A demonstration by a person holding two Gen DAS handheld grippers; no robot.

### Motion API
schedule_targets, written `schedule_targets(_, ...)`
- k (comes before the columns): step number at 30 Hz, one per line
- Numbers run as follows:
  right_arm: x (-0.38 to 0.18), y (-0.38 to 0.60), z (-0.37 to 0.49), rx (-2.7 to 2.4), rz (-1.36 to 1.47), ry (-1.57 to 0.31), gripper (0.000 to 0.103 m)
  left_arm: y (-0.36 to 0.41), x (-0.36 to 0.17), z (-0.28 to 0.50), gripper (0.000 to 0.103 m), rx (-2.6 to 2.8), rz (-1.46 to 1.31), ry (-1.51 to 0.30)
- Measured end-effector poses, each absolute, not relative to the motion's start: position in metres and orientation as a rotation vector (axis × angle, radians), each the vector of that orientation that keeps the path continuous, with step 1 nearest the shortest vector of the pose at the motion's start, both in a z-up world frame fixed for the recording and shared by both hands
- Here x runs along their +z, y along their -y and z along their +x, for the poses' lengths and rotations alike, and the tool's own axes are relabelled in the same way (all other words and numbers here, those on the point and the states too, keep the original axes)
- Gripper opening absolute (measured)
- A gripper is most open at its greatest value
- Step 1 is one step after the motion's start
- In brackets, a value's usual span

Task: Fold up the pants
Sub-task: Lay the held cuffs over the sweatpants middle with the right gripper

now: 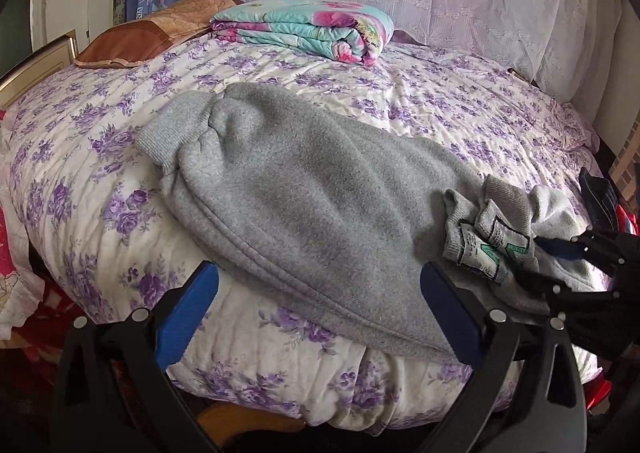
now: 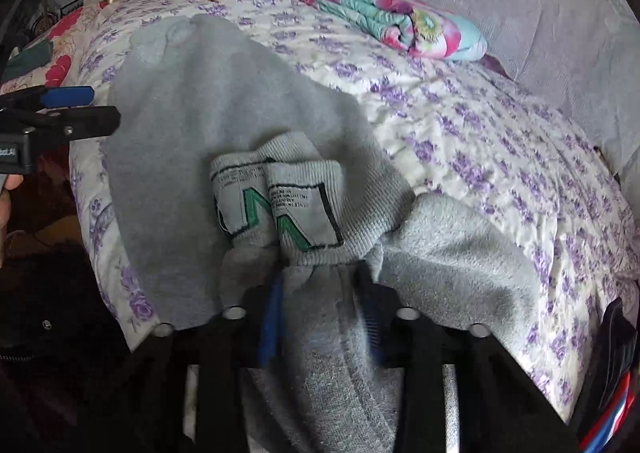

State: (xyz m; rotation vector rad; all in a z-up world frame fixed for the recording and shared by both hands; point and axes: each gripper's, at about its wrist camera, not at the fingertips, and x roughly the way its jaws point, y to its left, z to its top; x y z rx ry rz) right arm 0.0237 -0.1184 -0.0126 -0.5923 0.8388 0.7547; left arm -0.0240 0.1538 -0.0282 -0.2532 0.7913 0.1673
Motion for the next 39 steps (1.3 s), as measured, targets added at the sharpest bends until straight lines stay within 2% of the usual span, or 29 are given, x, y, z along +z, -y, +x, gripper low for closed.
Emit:
schedule_targets(1,-0.010,0.123,0.028,0.772,-0.540,-0.849,0.028,-0.154,-0.030,-0.023,0.099,0.163,-0.260,-0.795)
schedule_targets(2,-0.005,0.128,0.030,0.779,-0.501,-0.849,0.017,-0.155,-0.031,-0.023,0.099,0.159,-0.264,-0.798)
schedule_targets(3,0.002,0.133,0.031,0.777,-0.466,-0.842,0.016,-0.154,-0.032,-0.022,0.099,0.156,-0.264,-0.800)
schedule_targets(9,0.053,0.138,0.023,0.887,-0.356,-0.680,0.016,-0.152,-0.031,-0.021,0.099,0.150,-0.260,-0.791)
schedule_targets(15,-0.016,0.083,0.015,0.949,-0.572,-0.798,0.016,-0.156,-0.031,-0.024,0.099,0.152,-0.273,-0.795)
schedule_targets(19,-0.019,0.084,0.007,0.936,-0.605,-0.767,0.021,-0.158,-0.033,-0.025,0.099,0.158,-0.275,-0.802)
schedule_targets(21,-0.017,0.085,0.004,0.914,-0.629,-0.759,0.027,-0.160,-0.035,-0.023,0.099,0.153,-0.288,-0.813)
schedule_targets(22,-0.017,0.086,0.002,0.894,-0.651,-0.745,0.034,-0.160,-0.037,-0.022,0.099,0.146,-0.297,-0.816)
schedule_targets(28,-0.023,0.086,-0.004,0.864,-0.725,-0.731,0.039,-0.152,-0.038,-0.020,0.099,0.130,-0.275,-0.821)
schedule_targets(30,-0.024,0.084,-0.009,0.855,-0.763,-0.732,0.047,-0.152,-0.037,-0.021,0.099,0.134,-0.274,-0.818)
schedule_targets(31,-0.026,0.082,-0.012,0.841,-0.799,-0.725,0.055,-0.152,-0.036,-0.021,0.099,0.136,-0.274,-0.816)
schedule_targets(33,-0.030,0.080,-0.016,0.820,-0.838,-0.703,0.057,-0.154,-0.036,-0.022,0.099,0.141,-0.278,-0.815)
schedule_targets(34,-0.031,0.081,-0.012,0.820,-0.823,-0.717,0.056,-0.155,-0.036,-0.022,0.099,0.141,-0.284,-0.816)
schedule_targets(35,-0.032,0.081,-0.007,0.813,-0.803,-0.733,0.043,-0.156,-0.036,-0.021,0.099,0.142,-0.288,-0.817)
schedule_targets(36,-0.031,0.082,-0.002,0.806,-0.785,-0.741,0.039,-0.156,-0.037,-0.021,0.099,0.142,-0.289,-0.819)
schedule_targets(38,-0.018,0.085,0.005,0.824,-0.704,-0.747,0.022,-0.155,-0.038,-0.021,0.099,0.138,-0.287,-0.824)
schedule_targets(39,-0.008,0.087,0.007,0.829,-0.661,-0.734,0.021,-0.154,-0.038,-0.022,0.099,0.138,-0.283,-0.822)
